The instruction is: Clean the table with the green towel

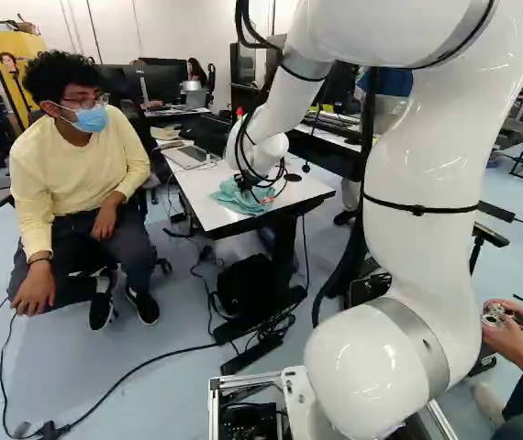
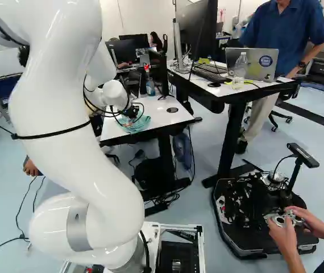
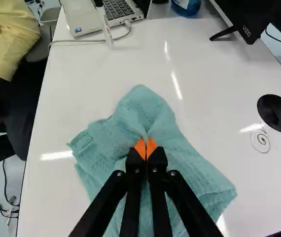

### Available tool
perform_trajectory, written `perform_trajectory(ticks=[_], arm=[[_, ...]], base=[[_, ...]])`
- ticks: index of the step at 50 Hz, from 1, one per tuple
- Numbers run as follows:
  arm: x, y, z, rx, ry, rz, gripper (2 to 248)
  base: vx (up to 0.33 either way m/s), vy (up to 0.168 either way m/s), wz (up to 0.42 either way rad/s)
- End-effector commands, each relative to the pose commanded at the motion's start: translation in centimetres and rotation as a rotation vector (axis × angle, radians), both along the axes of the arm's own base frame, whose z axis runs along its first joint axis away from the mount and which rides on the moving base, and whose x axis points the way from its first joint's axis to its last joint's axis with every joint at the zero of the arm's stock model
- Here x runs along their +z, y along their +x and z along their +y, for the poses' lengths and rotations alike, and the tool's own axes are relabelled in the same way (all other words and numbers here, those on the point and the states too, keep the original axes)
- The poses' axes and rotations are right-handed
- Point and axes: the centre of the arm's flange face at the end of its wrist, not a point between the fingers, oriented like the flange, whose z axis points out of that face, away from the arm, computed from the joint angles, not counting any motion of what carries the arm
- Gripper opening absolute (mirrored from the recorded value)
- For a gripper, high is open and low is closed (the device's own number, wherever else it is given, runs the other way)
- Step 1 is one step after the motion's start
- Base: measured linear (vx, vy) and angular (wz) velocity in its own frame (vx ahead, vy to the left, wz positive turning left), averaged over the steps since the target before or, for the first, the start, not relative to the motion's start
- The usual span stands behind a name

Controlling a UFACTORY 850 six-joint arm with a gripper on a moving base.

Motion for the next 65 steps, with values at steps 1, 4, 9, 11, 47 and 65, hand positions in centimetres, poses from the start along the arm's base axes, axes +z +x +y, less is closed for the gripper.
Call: perform_trajectory(ticks=[1,4,9,11,47,65], arm=[[0.0,0.0,0.0,0.0,0.0,0.0,25],[0.0,0.0,0.0,0.0,0.0,0.0,25],[0.3,-0.1,0.0,0.0,0.001,-0.005,25],[0.5,-0.1,0.0,0.0,0.002,-0.008,25],[4.4,-1.6,-0.3,0.0,0.01,-0.045,25],[6.1,-2.3,-0.6,-0.002,0.005,-0.022,25]], base=[[0.0,0.0,0.0],[0.0,0.0,0.0],[0.0,0.0,0.0],[0.0,0.0,0.0],[0.0,0.0,0.0],[0.0,0.0,0.0]])
